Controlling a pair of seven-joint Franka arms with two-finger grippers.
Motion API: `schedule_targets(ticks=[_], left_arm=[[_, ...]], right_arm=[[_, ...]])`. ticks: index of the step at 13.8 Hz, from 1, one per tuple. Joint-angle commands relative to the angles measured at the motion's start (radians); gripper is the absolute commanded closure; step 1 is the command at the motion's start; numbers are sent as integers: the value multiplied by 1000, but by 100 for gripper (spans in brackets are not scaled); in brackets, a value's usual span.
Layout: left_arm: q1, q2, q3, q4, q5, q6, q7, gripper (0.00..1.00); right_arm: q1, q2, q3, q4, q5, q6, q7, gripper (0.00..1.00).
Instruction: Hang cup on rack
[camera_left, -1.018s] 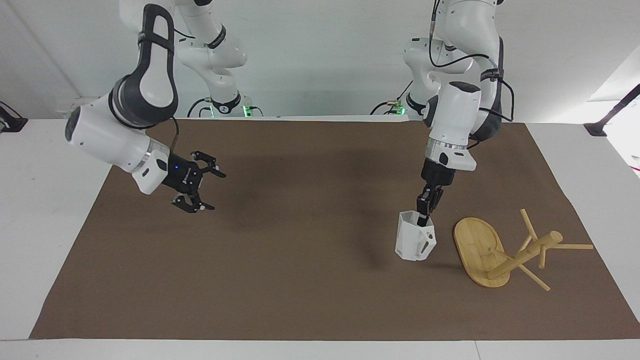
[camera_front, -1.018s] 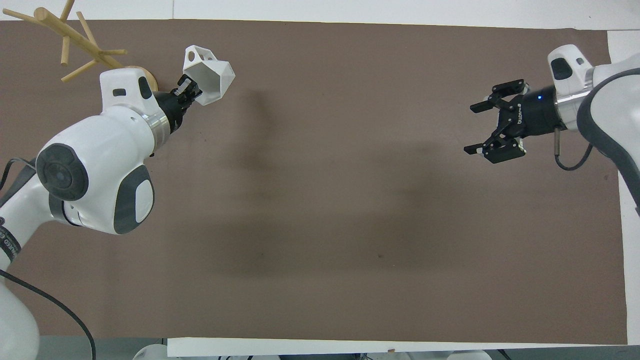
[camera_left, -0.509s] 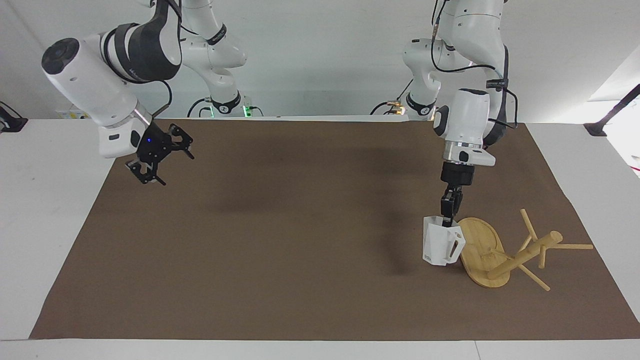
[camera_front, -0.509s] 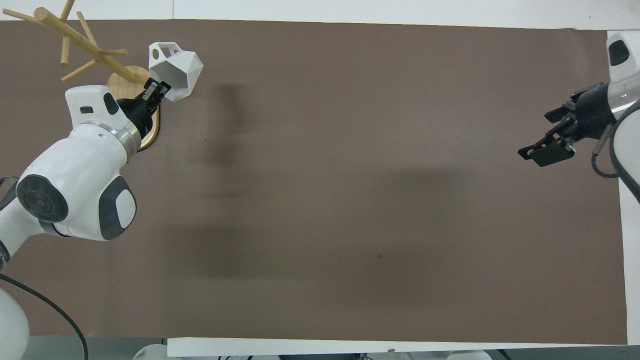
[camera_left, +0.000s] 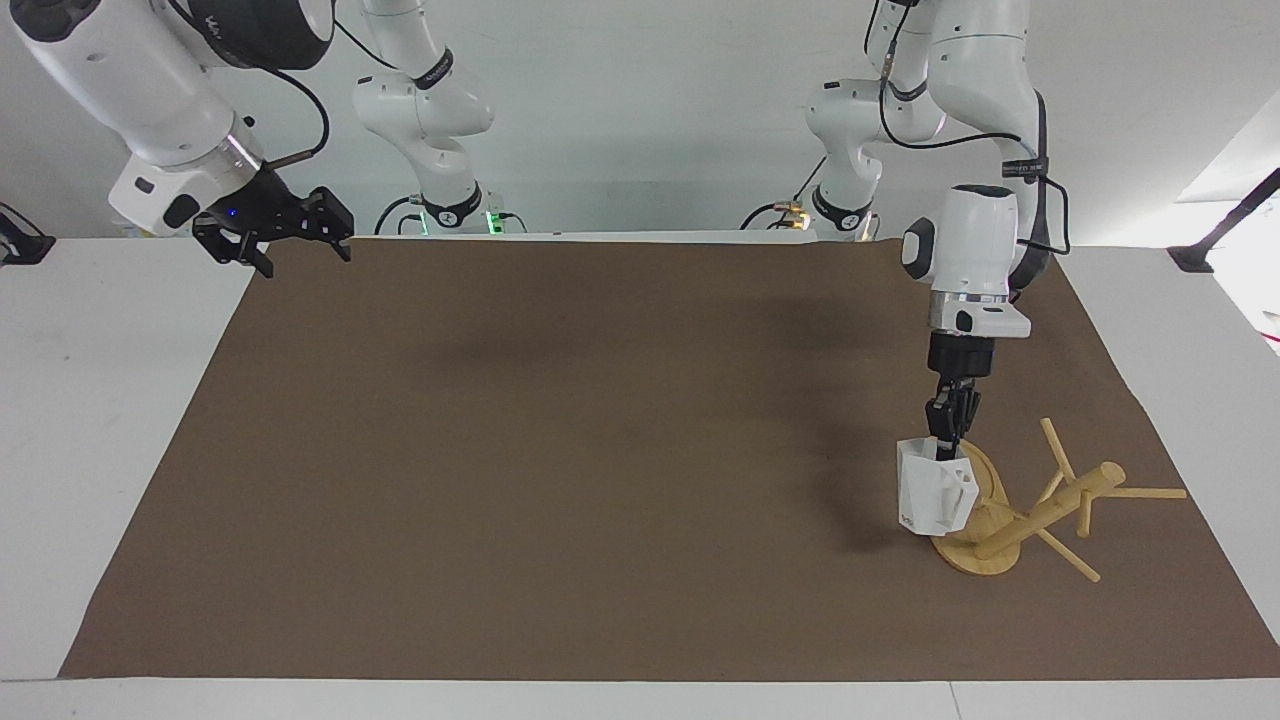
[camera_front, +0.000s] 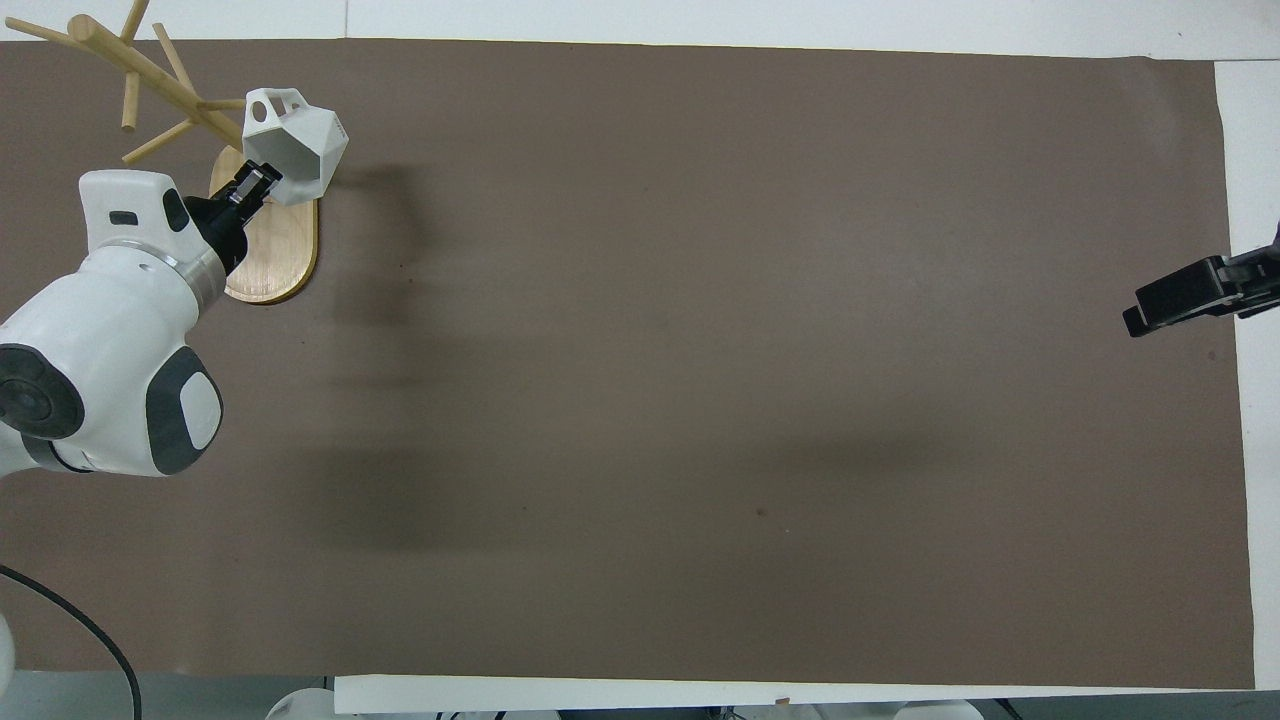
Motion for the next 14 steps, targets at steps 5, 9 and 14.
schedule_targets(ticks=[5, 9, 14], left_arm=[[58, -9, -13, -8, 19, -32, 22, 100], [97, -9, -14, 29, 16, -142, 27, 100], [100, 14, -14, 187, 13, -445, 30, 12]], right_arm=[[63, -57, -32, -43, -58, -16, 140, 0], [60, -68, -32, -57, -58, -17, 141, 0], [60, -78, -67, -74, -58, -13, 143, 0]])
